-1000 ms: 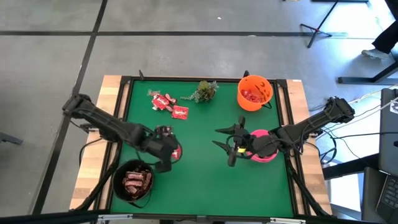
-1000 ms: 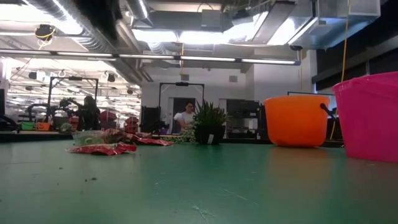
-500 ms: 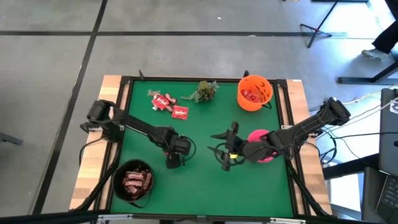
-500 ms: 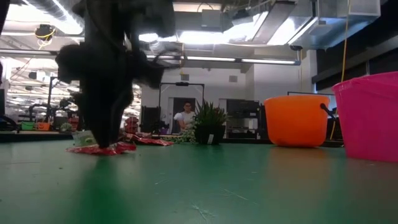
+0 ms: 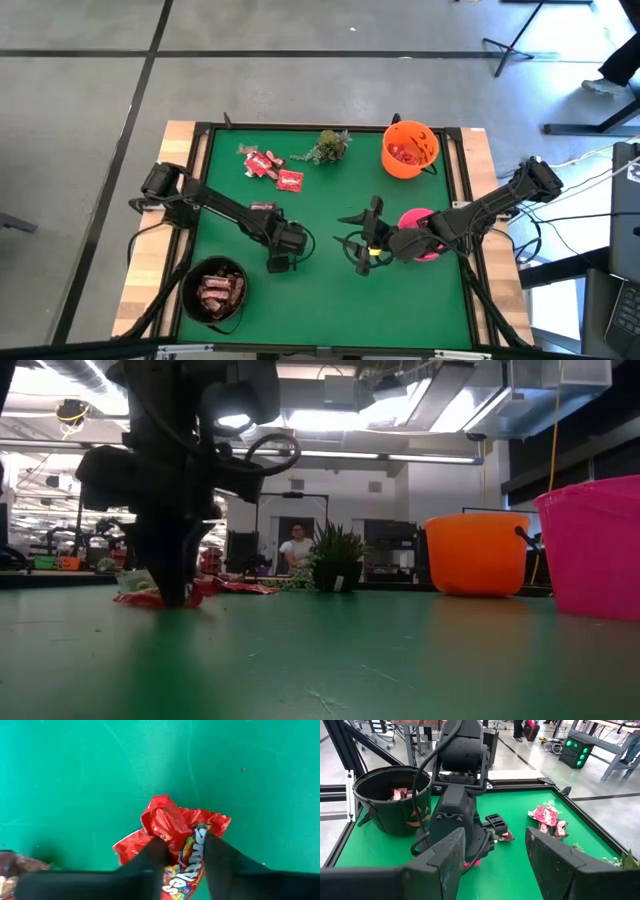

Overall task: Sort candy
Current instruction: Put the red candy into the orange bucket

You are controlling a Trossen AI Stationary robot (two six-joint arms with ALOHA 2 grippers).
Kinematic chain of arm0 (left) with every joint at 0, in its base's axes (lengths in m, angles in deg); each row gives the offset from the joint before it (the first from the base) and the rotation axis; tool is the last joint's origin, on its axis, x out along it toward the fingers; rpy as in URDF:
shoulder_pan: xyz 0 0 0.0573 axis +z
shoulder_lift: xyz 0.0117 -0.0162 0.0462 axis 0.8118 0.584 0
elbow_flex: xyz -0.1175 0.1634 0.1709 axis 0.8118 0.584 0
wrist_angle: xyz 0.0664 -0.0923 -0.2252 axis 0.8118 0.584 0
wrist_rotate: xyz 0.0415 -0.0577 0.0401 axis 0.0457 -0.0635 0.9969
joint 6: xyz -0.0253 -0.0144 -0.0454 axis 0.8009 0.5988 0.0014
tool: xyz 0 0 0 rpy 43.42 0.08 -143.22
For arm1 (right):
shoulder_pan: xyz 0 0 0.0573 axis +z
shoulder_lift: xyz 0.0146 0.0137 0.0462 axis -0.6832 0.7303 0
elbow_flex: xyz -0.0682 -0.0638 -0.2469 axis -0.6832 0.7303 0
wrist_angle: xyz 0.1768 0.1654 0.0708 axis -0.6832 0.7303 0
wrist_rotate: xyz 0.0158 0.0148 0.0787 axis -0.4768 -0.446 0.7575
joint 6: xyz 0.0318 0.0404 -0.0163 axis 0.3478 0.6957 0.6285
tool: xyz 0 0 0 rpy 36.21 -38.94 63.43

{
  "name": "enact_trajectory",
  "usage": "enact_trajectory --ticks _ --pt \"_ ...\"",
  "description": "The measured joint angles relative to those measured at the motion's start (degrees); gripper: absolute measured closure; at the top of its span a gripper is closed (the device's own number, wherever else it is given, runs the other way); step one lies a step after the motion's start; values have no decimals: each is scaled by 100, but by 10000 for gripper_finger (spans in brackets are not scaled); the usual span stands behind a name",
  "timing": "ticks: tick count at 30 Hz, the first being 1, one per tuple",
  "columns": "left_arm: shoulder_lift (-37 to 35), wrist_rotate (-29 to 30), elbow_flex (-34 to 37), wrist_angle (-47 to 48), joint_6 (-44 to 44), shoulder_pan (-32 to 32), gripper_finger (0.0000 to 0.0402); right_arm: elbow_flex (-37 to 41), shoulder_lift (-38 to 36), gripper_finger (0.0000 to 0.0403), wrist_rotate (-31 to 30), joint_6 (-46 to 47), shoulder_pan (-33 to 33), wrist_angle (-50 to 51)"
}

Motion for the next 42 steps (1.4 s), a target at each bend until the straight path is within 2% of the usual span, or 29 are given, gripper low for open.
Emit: enact_trajectory --ticks 2,4,7,12,15,18,21,24,28,32,36,39,42 --pt "-108 -14 4 40 7 12 358 0 0 198 -1 -2 0 -3" --pt "-296 -69 19 84 90 14 384 0 0 198 0 -2 0 -1" --pt "-766 137 14 52 294 -62 383 0 0 198 -1 -4 0 5" --pt "-1701 1037 14 -322 403 -467 391 0 93 198 -2 49 0 -22" --pt "-2231 1587 3 -1029 425 -791 398 0 269 198 -3 45 -33 -157" --pt "-2506 2033 -3 -1887 43 -1112 400 0 524 198 47 -8 -87 -829" --pt "-2566 2252 -8 -2587 -351 -1285 401 -2 828 198 349 -342 -164 -1727" --pt "-2546 2374 -8 -2802 -557 -1347 401 -2 1068 198 657 -451 -237 -2324" --pt "-2499 2505 -8 -2891 -595 -1358 401 -4 1284 198 775 -224 -393 -2365" --pt "-2499 2736 -10 -2895 -601 -1347 401 -4 1476 198 1305 191 -562 -2381" --pt "-2501 2719 -9 -2917 -603 -1354 401 -4 1639 201 1517 522 -693 -2382" --pt "-2501 2703 -9 -2915 -601 -1382 400 -4 1693 229 1525 525 -723 -2369" --pt "-2501 2726 -9 -2925 -601 -1411 393 -4 1696 280 1563 480 -718 -2390"
